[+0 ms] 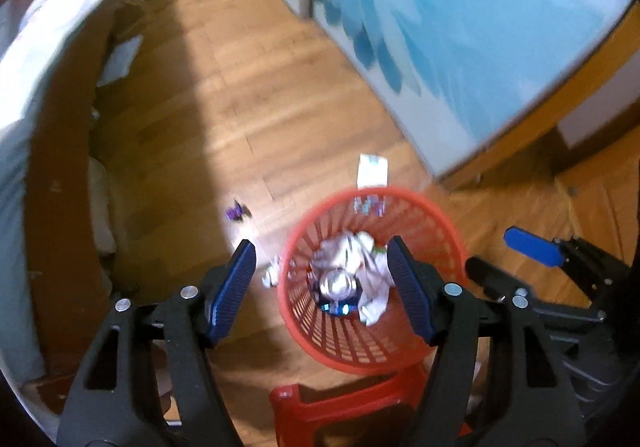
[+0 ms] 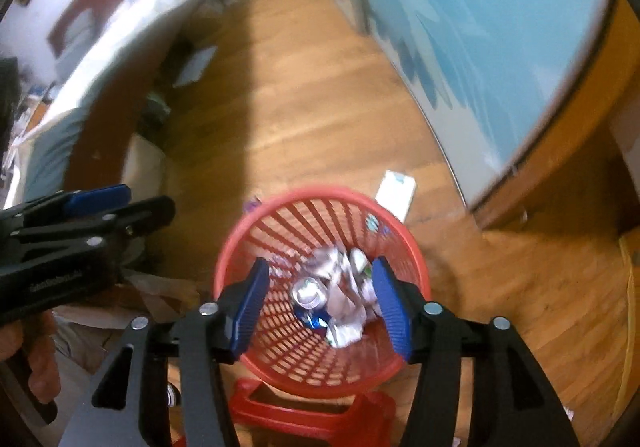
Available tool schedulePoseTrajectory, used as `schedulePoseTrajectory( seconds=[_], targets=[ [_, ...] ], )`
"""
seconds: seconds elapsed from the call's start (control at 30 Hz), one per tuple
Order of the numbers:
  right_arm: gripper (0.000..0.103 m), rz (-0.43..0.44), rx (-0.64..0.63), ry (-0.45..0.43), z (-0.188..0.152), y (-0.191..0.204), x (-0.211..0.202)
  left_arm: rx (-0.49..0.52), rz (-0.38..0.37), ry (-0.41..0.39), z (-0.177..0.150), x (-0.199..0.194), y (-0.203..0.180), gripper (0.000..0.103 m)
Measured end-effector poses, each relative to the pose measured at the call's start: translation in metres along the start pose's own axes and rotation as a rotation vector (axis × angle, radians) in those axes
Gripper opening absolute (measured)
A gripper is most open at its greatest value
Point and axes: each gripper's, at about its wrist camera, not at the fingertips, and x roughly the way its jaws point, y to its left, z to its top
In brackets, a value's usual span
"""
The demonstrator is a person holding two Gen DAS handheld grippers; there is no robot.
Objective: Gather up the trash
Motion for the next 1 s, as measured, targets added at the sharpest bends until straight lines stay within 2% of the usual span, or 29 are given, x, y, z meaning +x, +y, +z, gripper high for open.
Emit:
schedulePoseTrajectory(
  seconds=[0.07,0.1,0.17,0.23,0.37,0.43,0.53,0.67,0.8,0.9,1.0],
  targets=[
    [0.067,0.034,-0.030,-0.059,0.019,0.026,-0.020,-0.033,-0.003,-0.097,0.003,-0.036,0.023,0.070],
    [0.068,0.063,-0.039,-0.083,0.030,0.040,-0.029,-0.042,0.000,-0.138,0.003,-0.052,0.033,0.076],
    [0.068,0.125,-0.050,-0.116,0.047,0.064,-0.044,-0.078,-0.015,-0.264,-0.001,-0.097,0.067,0.078],
    [0.071,0.155,-0.085,-0.165,0.067,0.105,-0.063,-0.125,-0.005,-0.372,-0.010,-0.138,0.103,0.084],
    [0.086,0.199,-0.149,-0.314,0.092,0.194,-0.109,-0.182,0.101,-0.490,-0.031,-0.208,0.172,0.088],
    [0.093,0.208,-0.175,-0.384,0.098,0.238,-0.131,-0.209,0.191,-0.549,-0.049,-0.246,0.210,0.092],
    [0.096,0.246,-0.198,-0.502,0.101,0.308,-0.164,-0.236,0.287,-0.616,-0.075,-0.286,0.257,0.096],
    [0.096,0.298,-0.211,-0.681,0.083,0.395,-0.198,-0.287,0.326,-0.668,-0.114,-0.309,0.315,0.097],
    [0.096,0.333,-0.222,-0.771,0.047,0.469,-0.196,-0.362,0.366,-0.712,-0.154,-0.313,0.360,0.097],
    [0.096,0.314,-0.257,-0.752,0.015,0.515,-0.179,-0.419,0.364,-0.759,-0.182,-0.305,0.384,0.097],
    [0.096,0.297,-0.251,-0.690,-0.020,0.548,-0.152,-0.468,0.341,-0.760,-0.202,-0.292,0.405,0.097]
  ],
)
